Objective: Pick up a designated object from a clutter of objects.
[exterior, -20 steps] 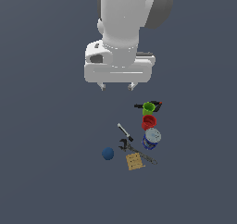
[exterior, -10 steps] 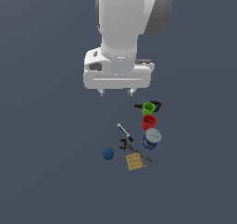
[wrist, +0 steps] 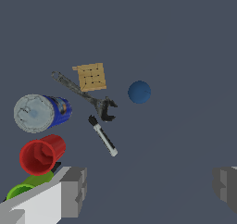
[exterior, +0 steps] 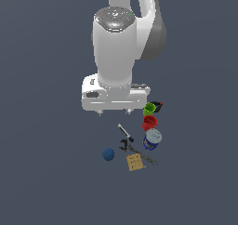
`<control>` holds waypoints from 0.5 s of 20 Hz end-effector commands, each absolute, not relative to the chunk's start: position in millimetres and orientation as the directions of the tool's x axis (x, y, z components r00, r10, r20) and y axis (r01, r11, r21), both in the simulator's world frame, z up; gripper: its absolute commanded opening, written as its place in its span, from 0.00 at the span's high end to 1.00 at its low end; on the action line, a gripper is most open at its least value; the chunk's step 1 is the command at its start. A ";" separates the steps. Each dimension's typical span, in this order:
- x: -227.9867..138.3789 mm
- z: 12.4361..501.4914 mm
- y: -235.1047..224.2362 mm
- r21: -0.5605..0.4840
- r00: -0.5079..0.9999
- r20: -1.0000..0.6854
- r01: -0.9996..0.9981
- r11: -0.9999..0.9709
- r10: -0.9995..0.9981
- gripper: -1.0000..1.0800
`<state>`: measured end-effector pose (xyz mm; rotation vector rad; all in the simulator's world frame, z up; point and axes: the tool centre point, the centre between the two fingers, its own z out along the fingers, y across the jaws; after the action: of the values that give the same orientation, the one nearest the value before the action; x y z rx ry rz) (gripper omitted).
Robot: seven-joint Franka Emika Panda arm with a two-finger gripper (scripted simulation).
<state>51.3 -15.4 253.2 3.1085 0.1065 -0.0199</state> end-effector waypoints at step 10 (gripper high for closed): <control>106.5 155.0 -34.3 0.008 0.998 -0.006 0.062 -0.998 0.062 0.04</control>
<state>100.3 -31.7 168.5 3.1297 0.0982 -0.0116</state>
